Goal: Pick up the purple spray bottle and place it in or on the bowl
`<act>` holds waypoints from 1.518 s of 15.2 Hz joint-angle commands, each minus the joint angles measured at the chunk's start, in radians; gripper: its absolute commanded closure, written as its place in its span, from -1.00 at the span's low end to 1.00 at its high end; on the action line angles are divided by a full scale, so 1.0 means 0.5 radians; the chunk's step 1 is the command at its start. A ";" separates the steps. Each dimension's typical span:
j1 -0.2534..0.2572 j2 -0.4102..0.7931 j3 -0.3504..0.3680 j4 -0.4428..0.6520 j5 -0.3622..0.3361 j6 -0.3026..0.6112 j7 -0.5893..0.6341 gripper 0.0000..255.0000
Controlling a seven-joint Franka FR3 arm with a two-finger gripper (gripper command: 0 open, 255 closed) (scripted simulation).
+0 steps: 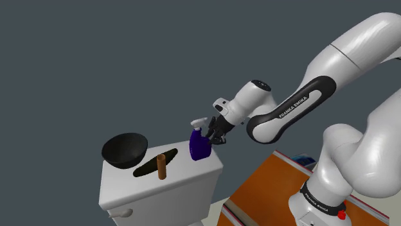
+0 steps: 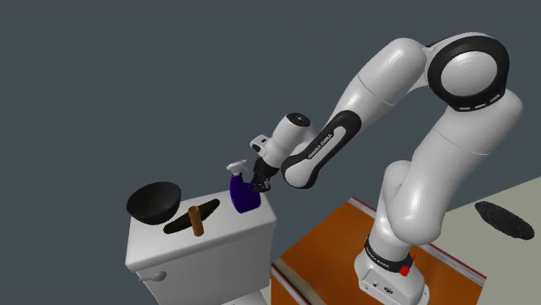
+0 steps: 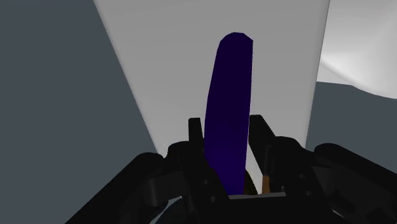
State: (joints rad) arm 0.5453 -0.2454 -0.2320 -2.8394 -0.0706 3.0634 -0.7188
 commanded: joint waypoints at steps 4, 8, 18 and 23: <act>-0.054 -0.161 0.049 0.029 -0.040 -0.191 0.031 1.00; -0.073 -0.276 0.072 0.065 -0.054 -0.342 0.045 1.00; -0.091 -0.509 0.110 0.192 -0.062 -0.702 0.062 1.00; -0.092 -0.596 0.125 0.273 -0.059 -0.870 0.065 1.00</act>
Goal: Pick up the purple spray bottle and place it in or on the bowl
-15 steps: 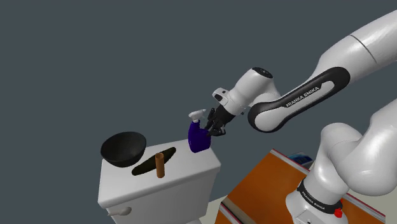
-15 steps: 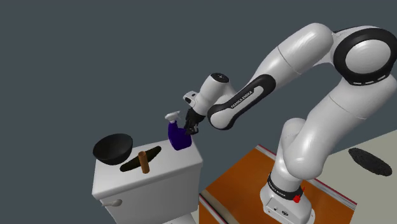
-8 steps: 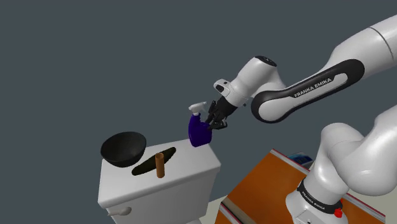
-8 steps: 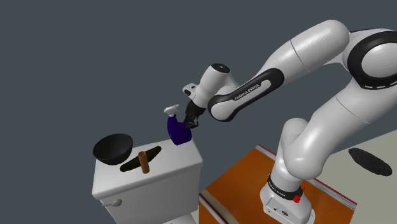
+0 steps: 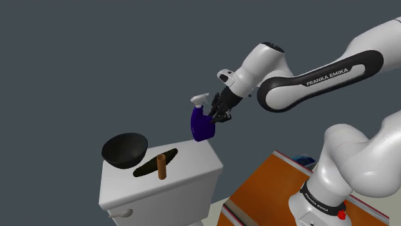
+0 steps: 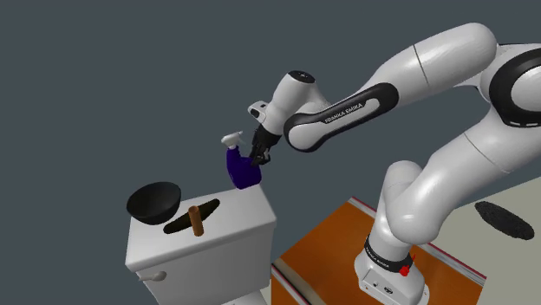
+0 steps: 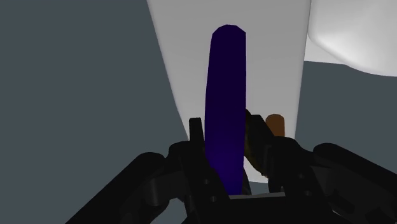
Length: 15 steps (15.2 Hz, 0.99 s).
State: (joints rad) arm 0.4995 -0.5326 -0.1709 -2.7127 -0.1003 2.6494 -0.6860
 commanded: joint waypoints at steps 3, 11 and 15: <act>0.000 -0.065 0.010 0.074 0.003 -0.139 0.001 1.00; 0.058 0.212 0.090 0.380 0.038 -0.172 0.101 1.00; 0.096 0.514 0.155 0.651 0.050 -0.145 0.194 1.00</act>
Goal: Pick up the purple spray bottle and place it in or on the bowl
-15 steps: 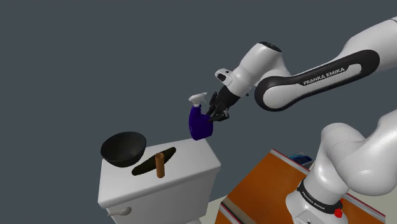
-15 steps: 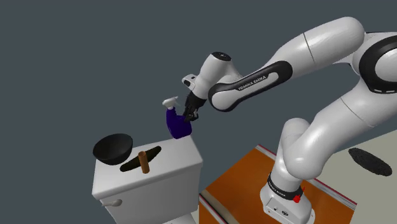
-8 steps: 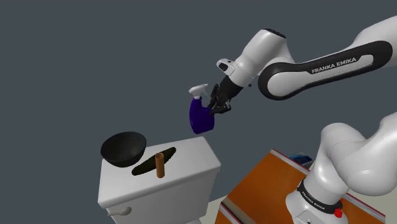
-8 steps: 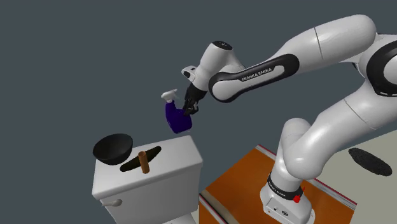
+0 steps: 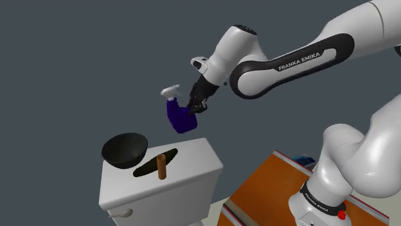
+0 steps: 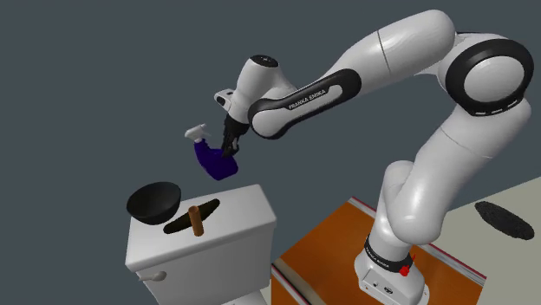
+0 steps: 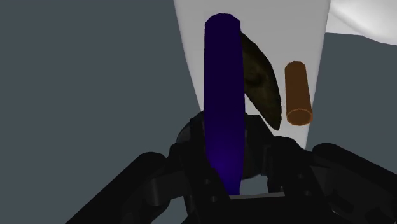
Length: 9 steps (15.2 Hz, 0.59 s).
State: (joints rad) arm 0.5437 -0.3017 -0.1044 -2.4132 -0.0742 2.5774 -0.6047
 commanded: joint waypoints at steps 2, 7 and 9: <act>0.023 0.199 0.049 0.199 -0.004 -0.004 0.076 1.00; 0.060 0.559 0.106 0.601 -0.022 -0.051 0.183 1.00; 0.076 0.703 0.122 0.778 -0.033 -0.086 0.222 1.00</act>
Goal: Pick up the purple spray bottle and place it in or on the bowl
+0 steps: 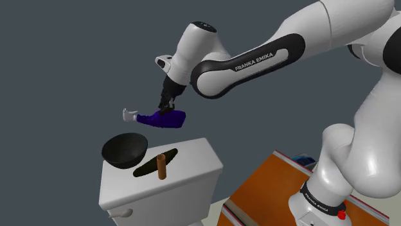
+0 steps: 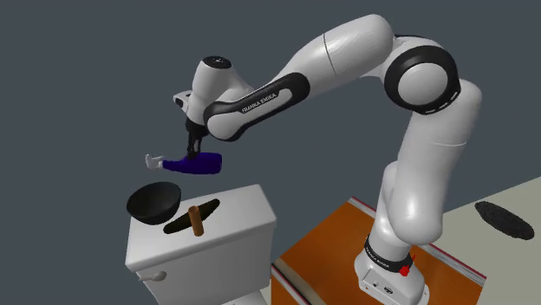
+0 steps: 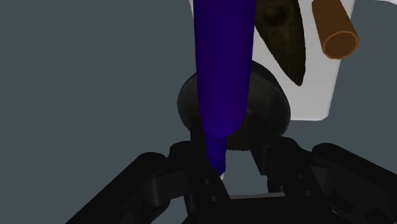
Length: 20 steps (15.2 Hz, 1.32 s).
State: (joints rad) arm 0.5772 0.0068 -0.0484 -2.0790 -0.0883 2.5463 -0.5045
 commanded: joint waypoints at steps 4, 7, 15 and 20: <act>0.044 0.381 0.032 0.498 -0.024 -0.121 0.089 1.00; 0.076 0.652 0.045 0.883 -0.035 -0.239 0.133 1.00; 0.080 0.717 0.036 0.759 -0.052 -0.050 0.158 1.00; 0.082 0.767 0.030 0.700 -0.063 0.057 0.174 1.00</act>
State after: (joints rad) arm 0.6177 0.3879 -0.0326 -1.7216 -0.1186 2.5645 -0.4198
